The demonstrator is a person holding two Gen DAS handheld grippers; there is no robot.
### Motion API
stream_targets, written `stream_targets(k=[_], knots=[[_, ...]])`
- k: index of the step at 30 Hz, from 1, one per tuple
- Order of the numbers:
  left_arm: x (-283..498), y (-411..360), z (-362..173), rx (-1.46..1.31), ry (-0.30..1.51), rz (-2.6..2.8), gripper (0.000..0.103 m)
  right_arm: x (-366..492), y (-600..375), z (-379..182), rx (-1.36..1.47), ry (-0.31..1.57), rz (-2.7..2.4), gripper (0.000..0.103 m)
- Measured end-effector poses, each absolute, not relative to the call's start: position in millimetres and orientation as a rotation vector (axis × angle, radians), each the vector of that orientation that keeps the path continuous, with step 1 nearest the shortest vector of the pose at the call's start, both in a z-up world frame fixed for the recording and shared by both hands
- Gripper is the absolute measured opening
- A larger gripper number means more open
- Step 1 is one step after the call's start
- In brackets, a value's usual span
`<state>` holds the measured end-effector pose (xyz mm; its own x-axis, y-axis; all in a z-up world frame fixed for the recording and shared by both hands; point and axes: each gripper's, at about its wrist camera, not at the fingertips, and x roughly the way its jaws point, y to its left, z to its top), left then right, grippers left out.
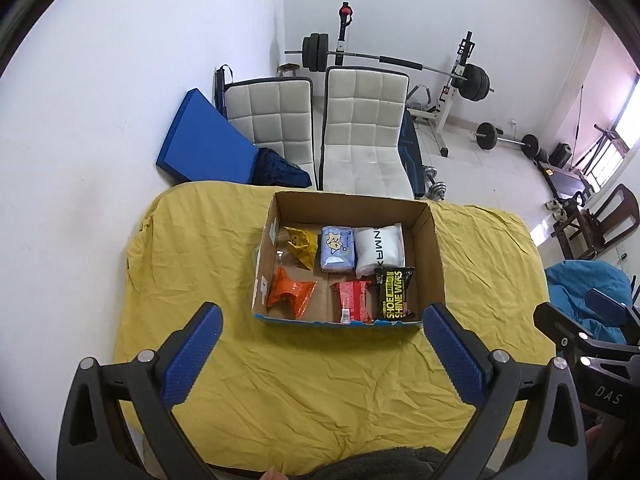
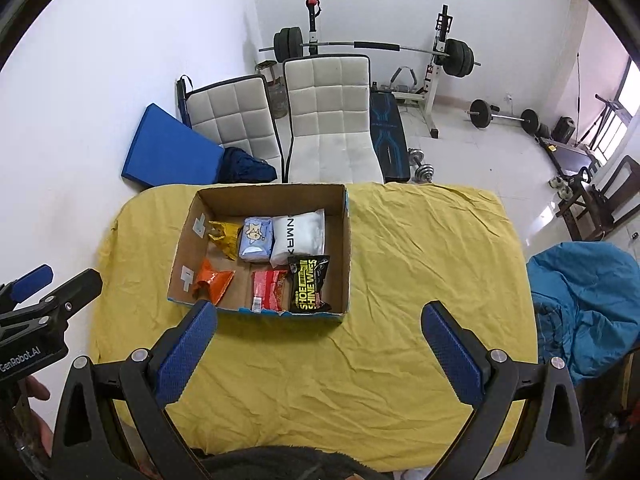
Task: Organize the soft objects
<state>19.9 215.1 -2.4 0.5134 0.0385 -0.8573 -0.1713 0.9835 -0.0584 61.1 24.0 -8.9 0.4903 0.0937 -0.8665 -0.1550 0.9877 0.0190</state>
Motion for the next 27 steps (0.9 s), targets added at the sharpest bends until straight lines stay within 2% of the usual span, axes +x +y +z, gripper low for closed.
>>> stream_targets(k=[27], knots=[[17.4,208.4,-0.4,-0.141,1.033,0.132,0.103,56.2,20.5,1.2,-0.071,1.014,0.136,0.103]])
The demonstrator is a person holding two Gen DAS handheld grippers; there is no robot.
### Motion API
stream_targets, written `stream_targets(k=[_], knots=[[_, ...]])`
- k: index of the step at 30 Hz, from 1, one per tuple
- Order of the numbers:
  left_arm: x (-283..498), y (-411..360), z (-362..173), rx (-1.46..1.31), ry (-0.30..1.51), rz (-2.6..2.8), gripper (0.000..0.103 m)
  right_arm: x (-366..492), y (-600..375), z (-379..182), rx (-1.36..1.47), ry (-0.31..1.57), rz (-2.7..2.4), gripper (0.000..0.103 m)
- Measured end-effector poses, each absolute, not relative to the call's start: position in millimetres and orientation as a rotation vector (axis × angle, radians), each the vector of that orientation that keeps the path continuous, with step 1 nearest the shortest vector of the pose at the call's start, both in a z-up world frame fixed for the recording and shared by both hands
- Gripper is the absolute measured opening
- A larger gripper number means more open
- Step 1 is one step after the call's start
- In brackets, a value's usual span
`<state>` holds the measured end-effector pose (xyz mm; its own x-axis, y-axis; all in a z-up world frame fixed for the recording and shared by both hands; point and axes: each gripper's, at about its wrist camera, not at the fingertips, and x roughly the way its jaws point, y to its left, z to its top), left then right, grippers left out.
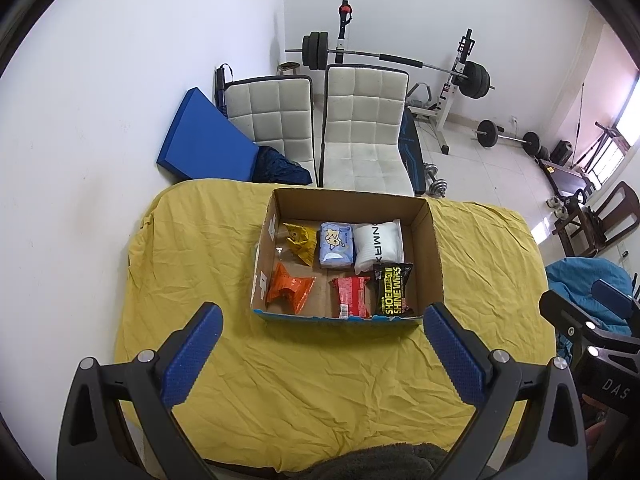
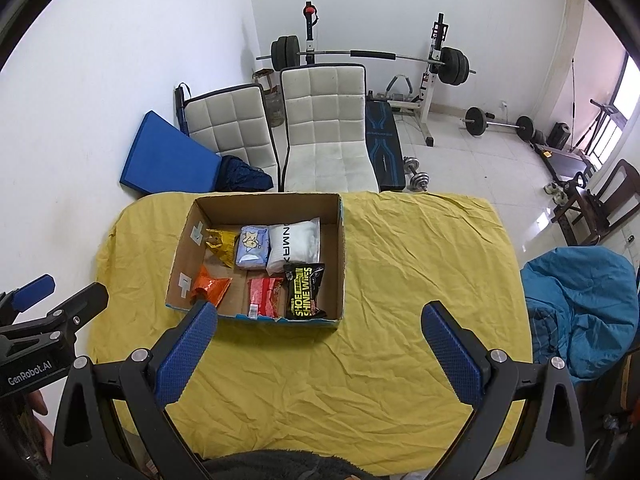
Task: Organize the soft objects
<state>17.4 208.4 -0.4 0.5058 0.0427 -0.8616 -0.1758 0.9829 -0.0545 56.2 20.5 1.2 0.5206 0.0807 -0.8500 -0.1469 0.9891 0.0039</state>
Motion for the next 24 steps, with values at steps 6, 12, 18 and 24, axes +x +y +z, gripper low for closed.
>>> stream_targets(k=[6,12,18,24], knots=[[17.1,208.0,-0.6,-0.141,1.033,0.130,0.103,54.7,21.6,2.3,-0.072,1.011,0.136,0.103],[16.2,209.3,-0.2,-0.137,1.036,0.132,0.103,53.8,22.3,4.0,-0.073,1.008,0.135,0.103],[16.5,210.6,-0.2,-0.139,1.036,0.134,0.103,54.3,22.2,2.8,-0.066,1.016,0.140,0.103],[15.8,215.0,-2.1,-0.141,1.041,0.141,0.103,53.8,21.8,2.6,-0.068,1.013,0.140,0.103]])
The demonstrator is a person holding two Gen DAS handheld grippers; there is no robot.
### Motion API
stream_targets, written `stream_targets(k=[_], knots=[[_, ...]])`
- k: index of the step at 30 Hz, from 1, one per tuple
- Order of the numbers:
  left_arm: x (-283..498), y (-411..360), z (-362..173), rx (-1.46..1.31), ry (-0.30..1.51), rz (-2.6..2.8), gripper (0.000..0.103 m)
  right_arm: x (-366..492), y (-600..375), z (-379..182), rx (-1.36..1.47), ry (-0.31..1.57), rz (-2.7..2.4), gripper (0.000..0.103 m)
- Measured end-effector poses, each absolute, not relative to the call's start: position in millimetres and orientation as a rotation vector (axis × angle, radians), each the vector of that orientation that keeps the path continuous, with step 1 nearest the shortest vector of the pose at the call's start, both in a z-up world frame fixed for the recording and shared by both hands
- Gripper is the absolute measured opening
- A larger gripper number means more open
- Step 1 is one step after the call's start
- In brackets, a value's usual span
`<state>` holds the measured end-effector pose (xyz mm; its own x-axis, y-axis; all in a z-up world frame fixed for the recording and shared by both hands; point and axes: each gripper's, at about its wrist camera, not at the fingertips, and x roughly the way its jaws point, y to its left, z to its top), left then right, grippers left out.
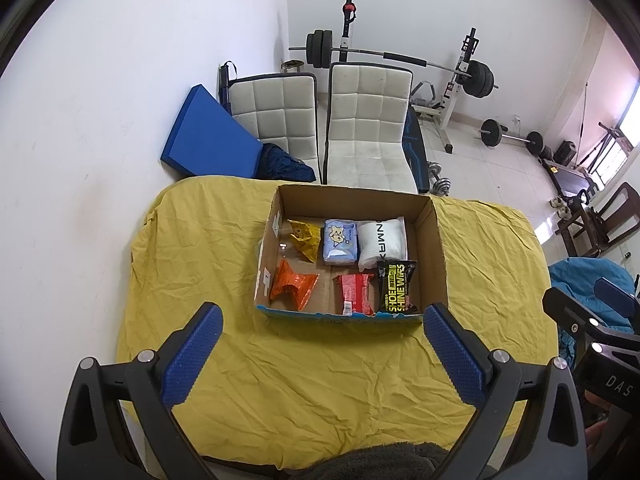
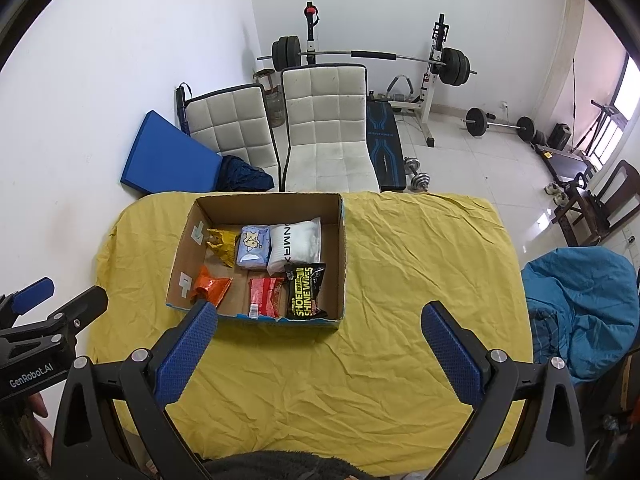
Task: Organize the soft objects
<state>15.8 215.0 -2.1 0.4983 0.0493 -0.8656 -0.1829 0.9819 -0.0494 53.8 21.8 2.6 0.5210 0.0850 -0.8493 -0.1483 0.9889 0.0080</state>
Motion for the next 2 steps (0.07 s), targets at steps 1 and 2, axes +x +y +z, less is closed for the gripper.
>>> stream_targets(k=[1,2], knots=[[15.3,215.8,-2.2,-0.143,1.039,0.142,0.103,53.7,21.7,2.8,-0.068,1.013,0.140,0.103],[15.6,216.3,-3.3,-0.142,1.040,0.142,0.103,53.6,22.0,2.9,-0.071,1.013,0.140,0.103]])
